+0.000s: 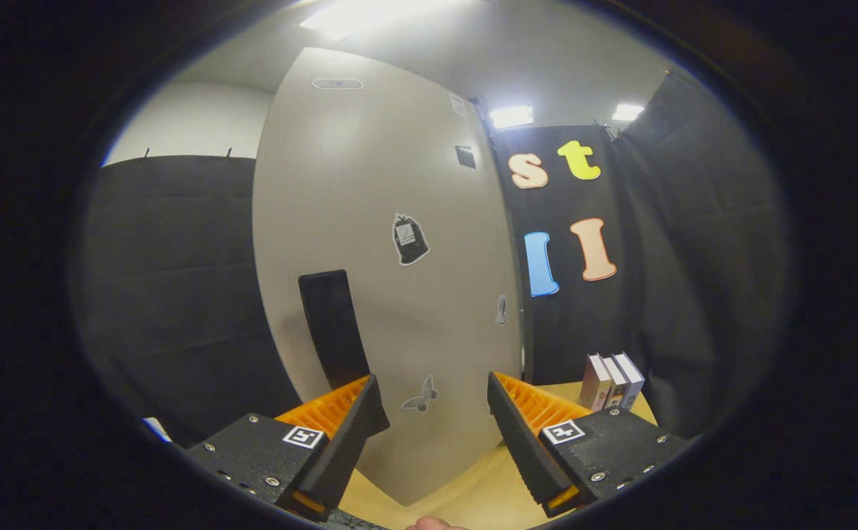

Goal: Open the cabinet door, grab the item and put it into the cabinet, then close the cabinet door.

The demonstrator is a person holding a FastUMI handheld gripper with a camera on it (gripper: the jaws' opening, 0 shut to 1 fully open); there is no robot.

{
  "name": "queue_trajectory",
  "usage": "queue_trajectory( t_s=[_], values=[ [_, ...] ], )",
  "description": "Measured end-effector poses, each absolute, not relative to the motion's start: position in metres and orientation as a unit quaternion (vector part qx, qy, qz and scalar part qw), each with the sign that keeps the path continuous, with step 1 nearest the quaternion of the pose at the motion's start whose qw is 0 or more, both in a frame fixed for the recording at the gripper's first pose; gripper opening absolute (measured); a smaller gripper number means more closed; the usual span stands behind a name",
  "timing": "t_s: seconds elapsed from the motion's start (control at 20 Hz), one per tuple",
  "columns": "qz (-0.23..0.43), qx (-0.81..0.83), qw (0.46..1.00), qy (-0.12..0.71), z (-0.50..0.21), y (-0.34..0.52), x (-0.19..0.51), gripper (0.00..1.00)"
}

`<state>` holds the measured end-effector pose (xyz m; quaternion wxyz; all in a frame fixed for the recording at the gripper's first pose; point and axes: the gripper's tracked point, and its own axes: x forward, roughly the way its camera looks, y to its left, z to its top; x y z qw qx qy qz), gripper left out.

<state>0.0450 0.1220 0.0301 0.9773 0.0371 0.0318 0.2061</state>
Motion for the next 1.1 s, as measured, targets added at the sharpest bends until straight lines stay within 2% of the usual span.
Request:
queue_trajectory(
  t_s=[0.6, 1.1],
  values=[
    [0.247, 0.046, 0.967, 0.033, 0.029, 0.201, 0.074, 0.92],
    [0.268, 0.04, 0.962, 0.024, 0.028, 0.275, 0.123, 0.92]
  ],
)
